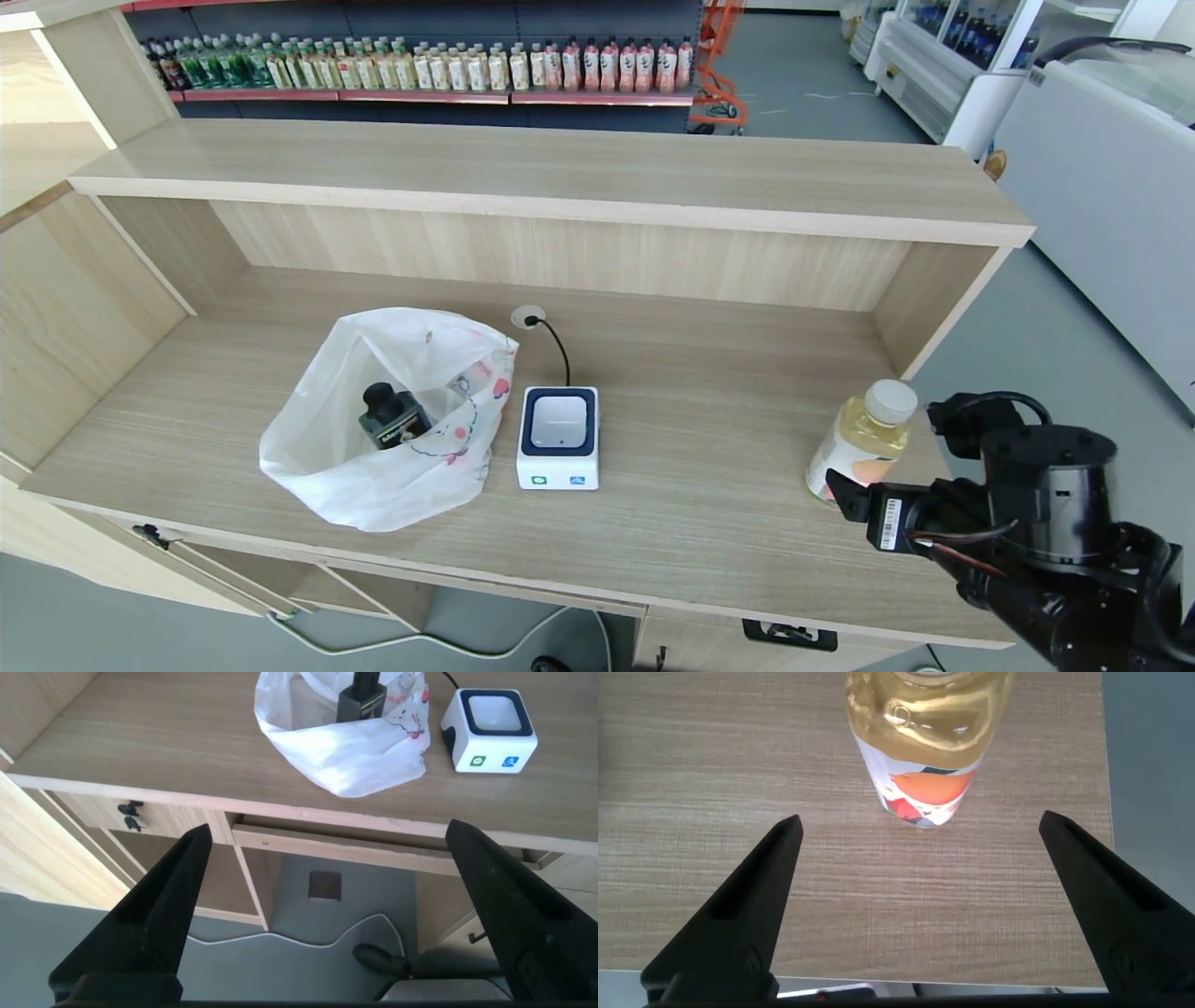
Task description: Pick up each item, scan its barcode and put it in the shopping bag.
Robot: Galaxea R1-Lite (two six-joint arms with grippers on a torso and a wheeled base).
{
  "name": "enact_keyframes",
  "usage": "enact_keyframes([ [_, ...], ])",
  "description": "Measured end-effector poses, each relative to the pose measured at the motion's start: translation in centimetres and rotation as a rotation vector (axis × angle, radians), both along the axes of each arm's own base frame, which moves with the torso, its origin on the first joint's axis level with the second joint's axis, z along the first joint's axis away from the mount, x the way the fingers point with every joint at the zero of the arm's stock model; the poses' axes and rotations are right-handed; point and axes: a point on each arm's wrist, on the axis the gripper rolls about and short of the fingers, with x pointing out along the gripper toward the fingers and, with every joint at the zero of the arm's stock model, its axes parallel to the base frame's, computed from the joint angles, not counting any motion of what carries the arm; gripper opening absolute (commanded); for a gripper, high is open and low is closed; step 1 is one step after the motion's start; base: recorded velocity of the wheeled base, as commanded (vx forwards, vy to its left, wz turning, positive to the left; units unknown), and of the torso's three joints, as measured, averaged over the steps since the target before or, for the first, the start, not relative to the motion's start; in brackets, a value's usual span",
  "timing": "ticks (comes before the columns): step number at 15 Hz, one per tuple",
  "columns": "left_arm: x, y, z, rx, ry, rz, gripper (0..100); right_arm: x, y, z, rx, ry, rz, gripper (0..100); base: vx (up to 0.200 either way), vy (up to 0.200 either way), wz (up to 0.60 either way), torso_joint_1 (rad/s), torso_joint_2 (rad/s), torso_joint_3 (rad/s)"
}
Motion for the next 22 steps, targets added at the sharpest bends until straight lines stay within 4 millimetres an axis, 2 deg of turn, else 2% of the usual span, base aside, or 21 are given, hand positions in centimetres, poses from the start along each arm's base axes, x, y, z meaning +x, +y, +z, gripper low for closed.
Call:
enact_keyframes([
  [8,0.0,0.0,0.0,0.000,0.000,0.000,100,2.0,0.0,-0.6,-0.021,-0.010,-0.077,100,0.000,0.000,0.00,0.000,0.00,0.000],
  [13,0.0,0.0,0.0,0.000,0.000,0.000,100,4.2,1.0,-0.8,-0.024,-0.028,-0.078,100,0.000,0.000,0.00,0.000,0.00,0.000],
  [22,0.0,0.0,0.0,0.000,0.000,0.000,100,6.6,1.7,-2.1,-0.063,-0.045,-0.076,100,0.000,0.000,0.00,0.000,0.00,0.000],
])
